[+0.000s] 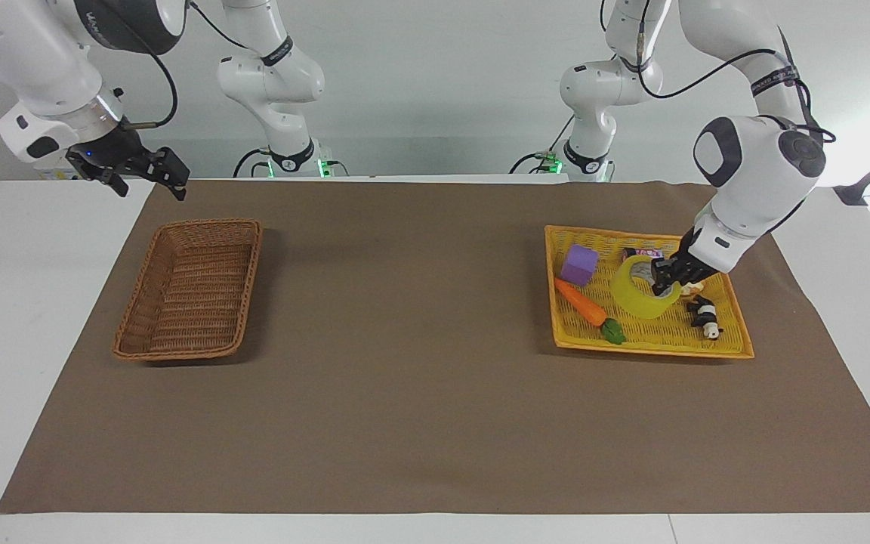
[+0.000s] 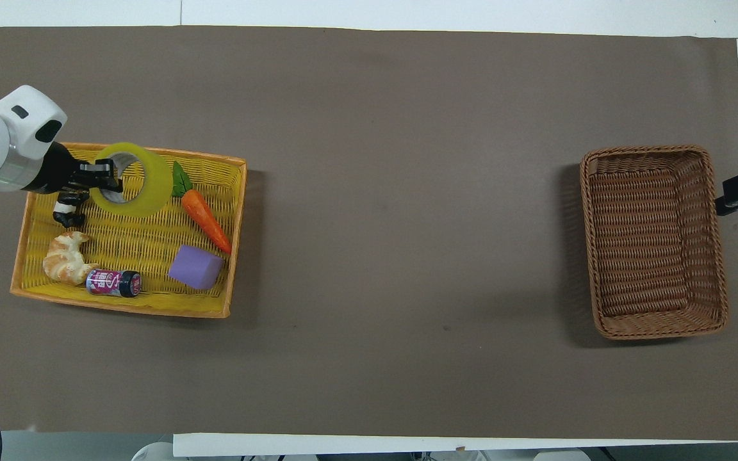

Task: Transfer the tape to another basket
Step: 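Lift the tape with the left gripper while the right gripper reaches toward it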

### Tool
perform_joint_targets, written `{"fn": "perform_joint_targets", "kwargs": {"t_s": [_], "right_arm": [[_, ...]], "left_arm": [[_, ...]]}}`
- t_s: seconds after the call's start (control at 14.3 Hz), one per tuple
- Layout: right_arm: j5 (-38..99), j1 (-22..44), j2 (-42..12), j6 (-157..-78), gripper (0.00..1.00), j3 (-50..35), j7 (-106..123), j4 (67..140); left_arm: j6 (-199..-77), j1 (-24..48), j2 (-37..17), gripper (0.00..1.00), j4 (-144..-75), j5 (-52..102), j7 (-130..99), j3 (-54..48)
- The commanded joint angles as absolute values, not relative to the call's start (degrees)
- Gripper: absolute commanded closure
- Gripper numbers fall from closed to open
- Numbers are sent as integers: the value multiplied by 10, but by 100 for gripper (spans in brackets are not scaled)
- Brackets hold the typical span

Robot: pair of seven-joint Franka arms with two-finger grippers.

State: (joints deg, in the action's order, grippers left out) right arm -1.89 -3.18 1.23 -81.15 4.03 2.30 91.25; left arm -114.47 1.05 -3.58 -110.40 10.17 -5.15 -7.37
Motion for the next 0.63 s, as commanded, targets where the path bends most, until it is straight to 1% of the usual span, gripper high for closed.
{"fn": "perform_joint_targets", "kwargs": {"t_s": [0.0, 0.07, 0.21, 0.35, 0.56], "right_arm": [[-18, -33, 25, -812, 0, 39, 21, 925], [-18, -33, 25, -812, 0, 39, 21, 925], [-18, -33, 25, -812, 0, 39, 21, 925], [-17, -30, 25, -807, 0, 36, 21, 925], [-17, -29, 25, -809, 0, 30, 21, 925]], "left_arm": [[-1131, 85, -53, 100, -1075, 132, -118, -70], [-1142, 104, -48, 100, -1081, 155, -137, -71], [-1160, 169, -47, 100, -1074, 195, -194, -70], [-1204, 218, -48, 100, -1075, 231, -231, -70], [-1236, 263, -49, 100, -1072, 249, -275, -70]]}}
